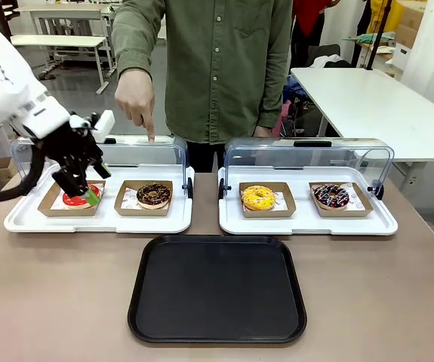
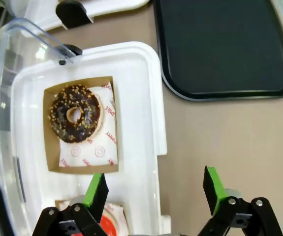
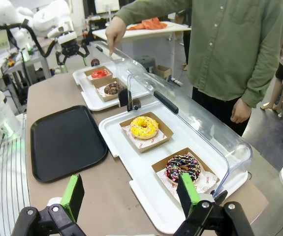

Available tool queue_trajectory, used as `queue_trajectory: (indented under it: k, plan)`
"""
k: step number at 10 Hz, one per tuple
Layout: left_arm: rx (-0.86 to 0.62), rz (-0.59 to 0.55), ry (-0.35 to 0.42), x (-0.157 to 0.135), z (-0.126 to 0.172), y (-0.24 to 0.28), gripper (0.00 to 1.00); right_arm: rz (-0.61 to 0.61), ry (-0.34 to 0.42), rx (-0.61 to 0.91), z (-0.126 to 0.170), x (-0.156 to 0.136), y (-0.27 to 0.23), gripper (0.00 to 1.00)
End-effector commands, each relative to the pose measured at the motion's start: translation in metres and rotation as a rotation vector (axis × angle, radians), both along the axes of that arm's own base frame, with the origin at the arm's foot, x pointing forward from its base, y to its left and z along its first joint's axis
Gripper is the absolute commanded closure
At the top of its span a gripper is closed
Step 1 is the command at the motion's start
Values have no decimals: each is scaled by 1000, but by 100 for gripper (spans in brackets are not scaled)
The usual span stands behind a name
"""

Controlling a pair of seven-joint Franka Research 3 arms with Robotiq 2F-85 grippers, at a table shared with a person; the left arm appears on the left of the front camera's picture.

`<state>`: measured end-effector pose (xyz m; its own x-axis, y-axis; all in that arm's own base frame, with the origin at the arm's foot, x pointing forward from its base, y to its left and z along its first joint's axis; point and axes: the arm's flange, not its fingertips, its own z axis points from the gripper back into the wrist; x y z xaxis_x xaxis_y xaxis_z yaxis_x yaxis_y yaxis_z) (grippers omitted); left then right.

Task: Move the second donut from the left to the tray.
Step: Pick up the Paper togo box containing the Donut indicated by the person and place it on the Handle tray.

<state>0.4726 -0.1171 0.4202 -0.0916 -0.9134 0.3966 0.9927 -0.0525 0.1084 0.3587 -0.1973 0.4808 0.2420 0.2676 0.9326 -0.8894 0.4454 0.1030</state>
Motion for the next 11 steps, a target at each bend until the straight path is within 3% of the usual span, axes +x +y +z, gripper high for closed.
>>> queue_trajectory:
  k: [1,5,6,7,11]
  plan:
    - [36,-12,-32,4,-21,-17,0,7,-35,8,1,3,-1,0]
    - [104,-20,-28,31,-69,-34,0,7,-35,8,1,3,-1,0]
    - [99,4,-72,37,-71,-34,0,7,-35,8,1,3,-1,0]
    - [73,-27,-21,20,-69,-33,0,7,-35,8,1,3,-1,0]
    - [73,-27,-21,20,-69,-33,0,7,-35,8,1,3,-1,0]
